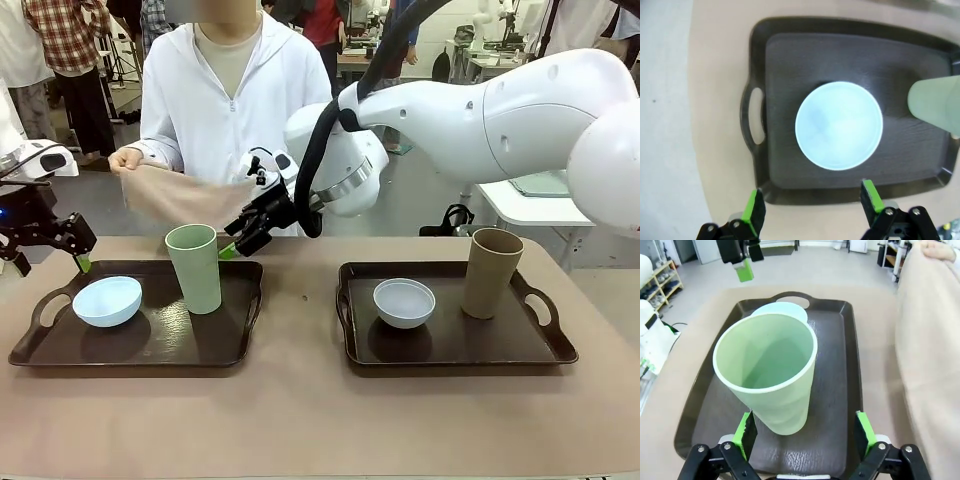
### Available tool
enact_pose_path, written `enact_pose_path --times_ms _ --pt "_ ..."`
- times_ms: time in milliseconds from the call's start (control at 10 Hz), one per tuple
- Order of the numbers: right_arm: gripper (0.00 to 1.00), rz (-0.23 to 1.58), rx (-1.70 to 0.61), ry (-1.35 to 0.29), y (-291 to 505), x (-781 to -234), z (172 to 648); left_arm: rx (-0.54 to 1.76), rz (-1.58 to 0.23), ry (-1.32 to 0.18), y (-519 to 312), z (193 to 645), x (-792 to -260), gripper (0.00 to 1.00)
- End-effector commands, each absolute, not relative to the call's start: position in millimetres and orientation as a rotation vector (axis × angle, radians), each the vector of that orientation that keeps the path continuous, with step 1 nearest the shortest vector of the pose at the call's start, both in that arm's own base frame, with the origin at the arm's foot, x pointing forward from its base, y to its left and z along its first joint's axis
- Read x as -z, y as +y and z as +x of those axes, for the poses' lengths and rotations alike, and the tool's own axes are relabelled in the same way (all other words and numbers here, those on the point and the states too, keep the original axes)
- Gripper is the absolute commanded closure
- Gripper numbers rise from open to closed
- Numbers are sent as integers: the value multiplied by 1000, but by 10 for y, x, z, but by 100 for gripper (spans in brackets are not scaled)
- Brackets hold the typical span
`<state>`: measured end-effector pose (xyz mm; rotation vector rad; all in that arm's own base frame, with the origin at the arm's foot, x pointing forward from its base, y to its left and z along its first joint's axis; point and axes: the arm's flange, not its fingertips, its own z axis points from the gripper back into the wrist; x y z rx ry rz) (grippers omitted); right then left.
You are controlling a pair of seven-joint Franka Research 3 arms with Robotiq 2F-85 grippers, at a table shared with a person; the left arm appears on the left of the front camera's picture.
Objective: Set up a tray with a mat and arrange the tableware.
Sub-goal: Pick up the Picnic Bowl and Reusable plastic cup from the Handle tray in front of the human's position and hold them in the air.
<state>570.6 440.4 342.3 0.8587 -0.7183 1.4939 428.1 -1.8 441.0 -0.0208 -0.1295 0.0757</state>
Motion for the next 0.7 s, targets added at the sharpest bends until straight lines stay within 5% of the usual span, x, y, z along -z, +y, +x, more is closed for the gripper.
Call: enact_pose_path --times_ms 0,600 --pt "0 893 -1498 -737 4373 -3271 5602 -64 -23 -160 3 4240 -4352 0" --pt "0 989 -1501 -728 4483 -2964 5545 -91 36 -135 12 4391 -4131 0"
